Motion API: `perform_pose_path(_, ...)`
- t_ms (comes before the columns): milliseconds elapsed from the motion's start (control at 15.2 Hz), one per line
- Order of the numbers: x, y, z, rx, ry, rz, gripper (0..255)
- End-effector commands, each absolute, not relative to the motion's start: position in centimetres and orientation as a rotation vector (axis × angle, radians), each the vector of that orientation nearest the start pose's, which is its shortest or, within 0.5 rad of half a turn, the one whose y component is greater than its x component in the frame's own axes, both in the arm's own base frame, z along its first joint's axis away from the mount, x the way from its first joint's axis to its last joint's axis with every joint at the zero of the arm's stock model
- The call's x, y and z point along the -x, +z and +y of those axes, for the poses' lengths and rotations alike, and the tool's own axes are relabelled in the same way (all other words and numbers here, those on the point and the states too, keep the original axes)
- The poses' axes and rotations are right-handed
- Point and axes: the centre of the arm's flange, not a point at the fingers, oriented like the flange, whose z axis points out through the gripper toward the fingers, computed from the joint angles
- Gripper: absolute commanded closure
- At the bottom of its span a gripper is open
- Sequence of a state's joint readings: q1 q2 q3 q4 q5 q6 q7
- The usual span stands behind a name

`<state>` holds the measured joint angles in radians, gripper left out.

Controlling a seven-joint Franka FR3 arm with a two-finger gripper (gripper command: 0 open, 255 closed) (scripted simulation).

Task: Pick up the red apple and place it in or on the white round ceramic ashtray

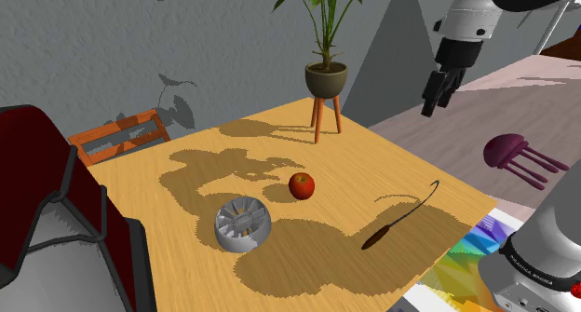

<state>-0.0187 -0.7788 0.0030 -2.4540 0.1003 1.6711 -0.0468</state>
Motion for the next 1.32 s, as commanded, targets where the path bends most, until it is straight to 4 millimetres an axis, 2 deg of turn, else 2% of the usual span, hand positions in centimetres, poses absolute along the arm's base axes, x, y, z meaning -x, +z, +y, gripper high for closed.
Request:
perform_pose_path(0,-31.5,55.1,0.5,3.044,0.001,-0.030,0)
perform_pose_path(594,-35.7,50.4,11.2,3.070,0.050,0.238,0)
perform_pose_path(1254,-42.2,44.5,21.8,3.070,0.105,0.540,0)
